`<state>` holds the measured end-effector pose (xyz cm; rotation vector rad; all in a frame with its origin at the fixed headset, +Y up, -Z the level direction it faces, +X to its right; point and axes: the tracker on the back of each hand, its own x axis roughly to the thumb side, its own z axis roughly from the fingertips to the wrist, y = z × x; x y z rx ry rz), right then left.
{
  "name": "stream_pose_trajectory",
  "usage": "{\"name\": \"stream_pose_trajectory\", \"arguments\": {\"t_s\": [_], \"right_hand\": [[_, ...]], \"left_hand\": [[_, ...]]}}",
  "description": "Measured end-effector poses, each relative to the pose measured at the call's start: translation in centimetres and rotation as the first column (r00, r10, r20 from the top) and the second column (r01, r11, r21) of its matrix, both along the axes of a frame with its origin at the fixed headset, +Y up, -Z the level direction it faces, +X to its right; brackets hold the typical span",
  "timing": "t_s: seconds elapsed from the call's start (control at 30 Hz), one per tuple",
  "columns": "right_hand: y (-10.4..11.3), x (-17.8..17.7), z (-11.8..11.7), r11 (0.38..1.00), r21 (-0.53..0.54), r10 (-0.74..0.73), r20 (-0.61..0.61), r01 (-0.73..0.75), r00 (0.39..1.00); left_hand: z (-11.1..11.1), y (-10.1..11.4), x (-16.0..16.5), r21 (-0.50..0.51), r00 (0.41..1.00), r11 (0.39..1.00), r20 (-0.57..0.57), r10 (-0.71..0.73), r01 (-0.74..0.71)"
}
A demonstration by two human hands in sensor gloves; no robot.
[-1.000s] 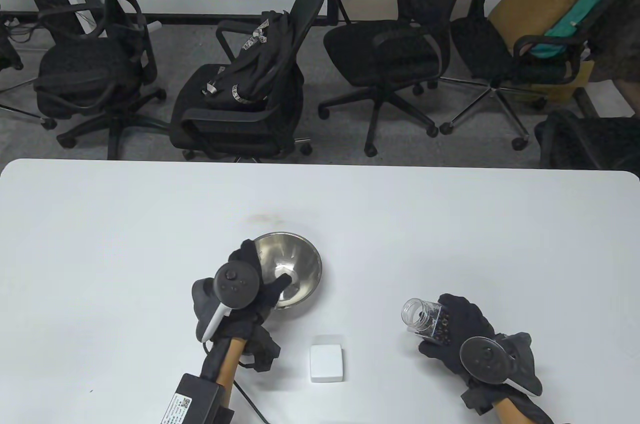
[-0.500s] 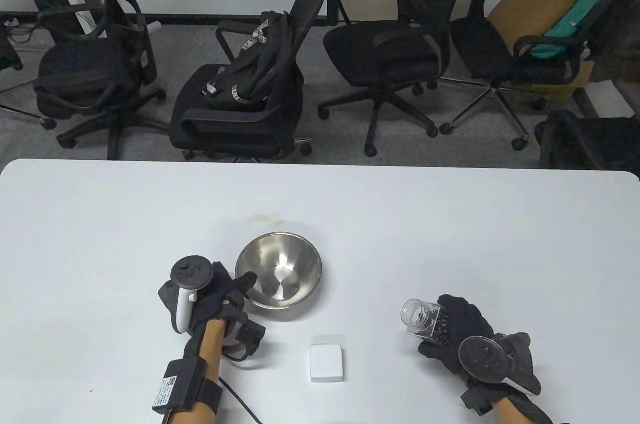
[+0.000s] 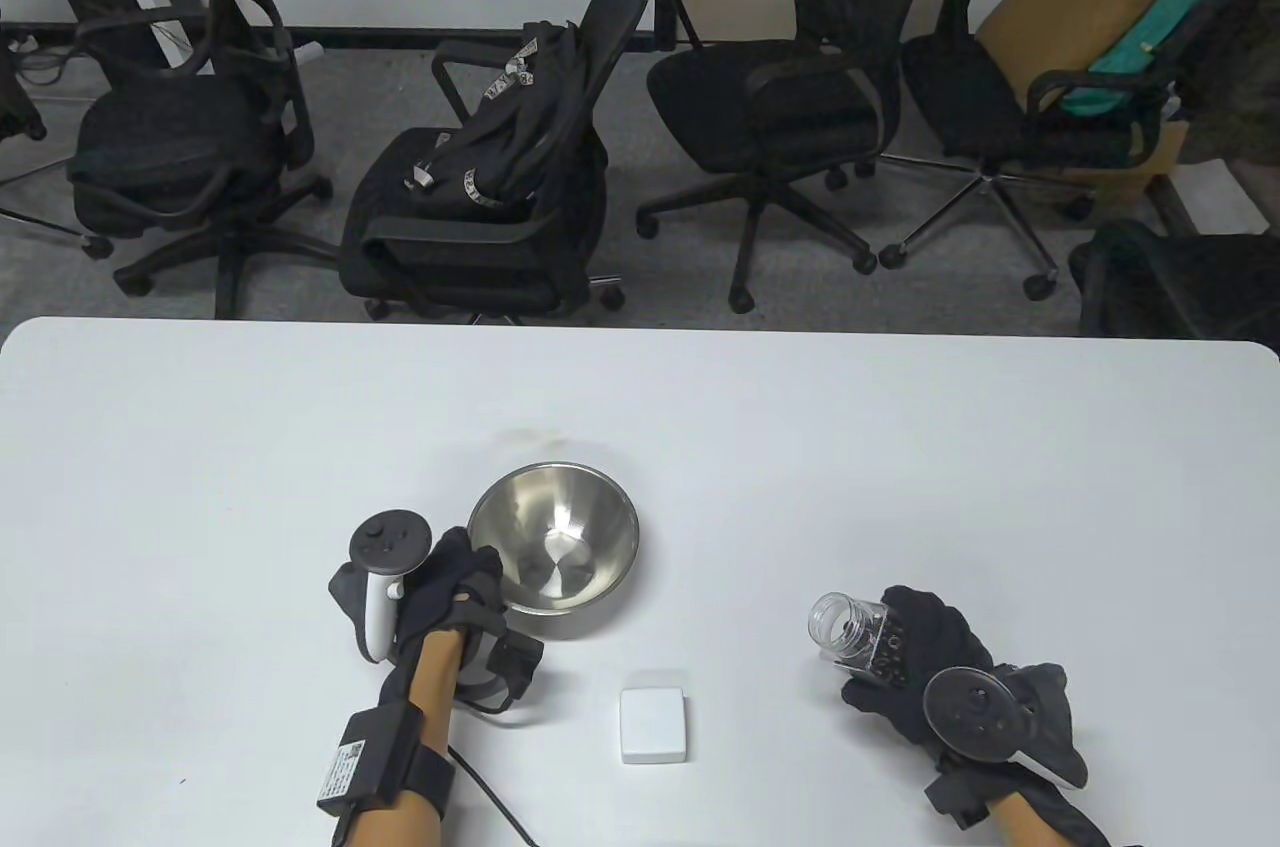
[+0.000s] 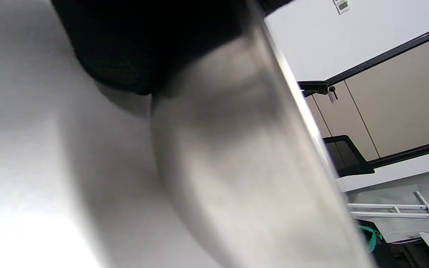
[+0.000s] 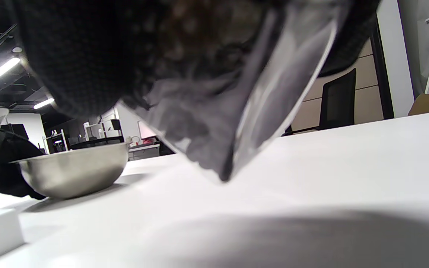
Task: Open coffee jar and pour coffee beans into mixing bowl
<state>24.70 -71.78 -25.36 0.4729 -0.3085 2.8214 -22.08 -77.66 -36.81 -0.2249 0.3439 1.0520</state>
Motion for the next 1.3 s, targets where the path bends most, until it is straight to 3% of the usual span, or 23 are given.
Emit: {"name": "stream_pose_trajectory", "arguments": {"t_s": [0.3, 0.73, 1.0, 1.3], "right_hand": [[0.8, 0.8, 0.1, 0.999, 0.026, -0.032, 0.023, 0.032, 0.999], [2.2, 2.0, 0.3, 0.995, 0.068, -0.071, 0.055, 0.067, 0.996], [3.4, 1.9, 1.0, 0.994, 0.106, -0.034, 0.056, 0.028, 0.998], [4.7, 0.2, 2.2, 0.977, 0.177, 0.11, 0.04, -0.115, 0.993]], "left_hand": [[1.1, 3.8, 1.5, 0.107, 0.995, 0.994, 0.095, -0.039, 0.029], [4.0, 8.3, 8.3, 0.18, 0.923, 0.983, 0.368, -0.111, 0.046], [5.8, 8.5, 12.7, 0.195, 0.837, 0.974, 0.51, -0.199, 0.112], [6.4, 7.8, 14.7, 0.195, 0.787, 0.968, 0.567, -0.241, 0.156]]}}
